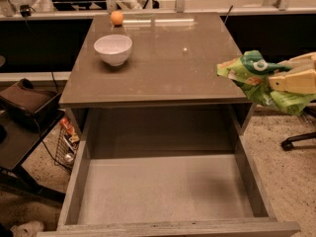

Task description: Place green rice chip bag into top drawer

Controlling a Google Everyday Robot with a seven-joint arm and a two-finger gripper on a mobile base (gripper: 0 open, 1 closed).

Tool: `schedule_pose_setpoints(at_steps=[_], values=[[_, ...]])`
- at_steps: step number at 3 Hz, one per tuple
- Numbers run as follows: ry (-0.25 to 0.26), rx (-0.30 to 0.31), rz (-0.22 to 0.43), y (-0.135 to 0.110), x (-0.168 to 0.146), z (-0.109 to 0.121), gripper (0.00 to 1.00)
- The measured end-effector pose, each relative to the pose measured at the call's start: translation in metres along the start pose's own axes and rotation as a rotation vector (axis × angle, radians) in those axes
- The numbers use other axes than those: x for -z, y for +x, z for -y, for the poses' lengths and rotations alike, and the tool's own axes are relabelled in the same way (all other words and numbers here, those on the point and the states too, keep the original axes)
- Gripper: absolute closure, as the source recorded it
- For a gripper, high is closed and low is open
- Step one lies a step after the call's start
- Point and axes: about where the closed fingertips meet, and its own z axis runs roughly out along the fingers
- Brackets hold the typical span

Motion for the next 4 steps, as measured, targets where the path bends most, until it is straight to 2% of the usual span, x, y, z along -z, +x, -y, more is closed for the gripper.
schedule_pose_setpoints(at_steps=[1, 2, 3, 4], values=[[-0.038, 0.007, 0.006, 0.014, -0.016, -0.020, 1.00], [-0.076, 0.039, 0.048, 0.032, -0.039, -0.060, 1.00], [-0.162, 0.072, 0.054, 0.063, -0.086, -0.112, 1.00], [-0.259, 0.094, 0.007, 0.100, -0.148, -0.163, 1.00]])
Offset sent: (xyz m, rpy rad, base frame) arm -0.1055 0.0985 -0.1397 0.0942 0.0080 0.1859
